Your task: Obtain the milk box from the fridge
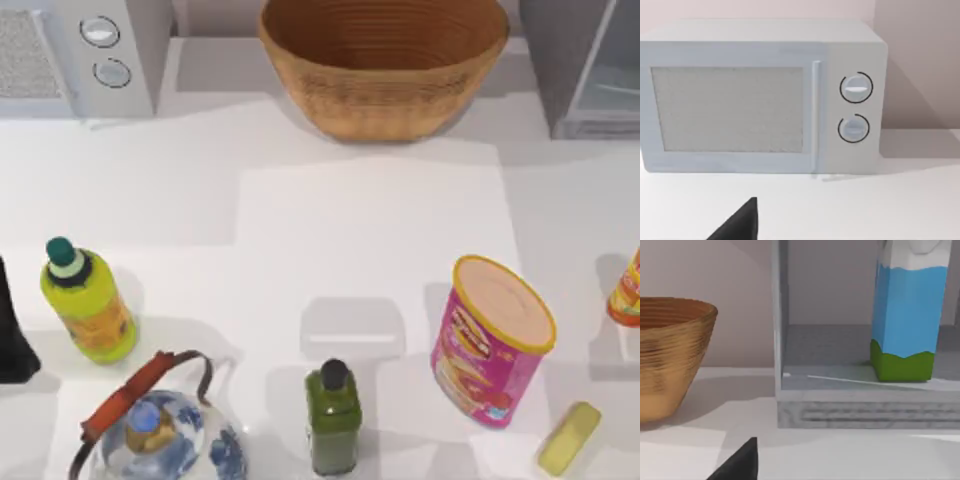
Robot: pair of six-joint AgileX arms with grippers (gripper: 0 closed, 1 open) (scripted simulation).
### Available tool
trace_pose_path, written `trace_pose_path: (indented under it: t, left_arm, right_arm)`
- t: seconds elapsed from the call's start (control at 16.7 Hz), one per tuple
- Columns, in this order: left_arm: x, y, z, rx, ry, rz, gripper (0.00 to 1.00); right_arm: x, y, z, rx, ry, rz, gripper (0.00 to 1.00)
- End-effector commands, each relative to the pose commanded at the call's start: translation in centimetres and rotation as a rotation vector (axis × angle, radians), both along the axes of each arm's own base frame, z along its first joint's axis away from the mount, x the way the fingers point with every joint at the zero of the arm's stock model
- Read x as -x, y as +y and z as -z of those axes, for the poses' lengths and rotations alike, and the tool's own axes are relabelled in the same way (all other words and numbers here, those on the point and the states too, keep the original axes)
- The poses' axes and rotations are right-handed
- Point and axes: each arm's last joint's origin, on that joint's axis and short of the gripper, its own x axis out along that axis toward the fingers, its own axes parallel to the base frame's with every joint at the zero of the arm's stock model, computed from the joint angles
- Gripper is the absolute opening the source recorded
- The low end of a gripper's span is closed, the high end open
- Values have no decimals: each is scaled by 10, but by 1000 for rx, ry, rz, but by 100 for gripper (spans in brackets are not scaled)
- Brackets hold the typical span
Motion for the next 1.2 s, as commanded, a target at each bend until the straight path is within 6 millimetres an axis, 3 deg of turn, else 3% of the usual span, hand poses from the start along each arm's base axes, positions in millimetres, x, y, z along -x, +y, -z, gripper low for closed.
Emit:
trace_pose_path:
  t: [0.48,0.84,1.2]
  left_arm:
    - [0,0,0,0,0,0,100]
    - [0,0,0,0,0,0,100]
    - [0,0,0,0,0,0,100]
  right_arm:
    - [-13,-6,-7,6,3,7,100]
    - [-46,-26,-12,11,14,13,100]
    - [-81,-58,3,10,6,10,100]
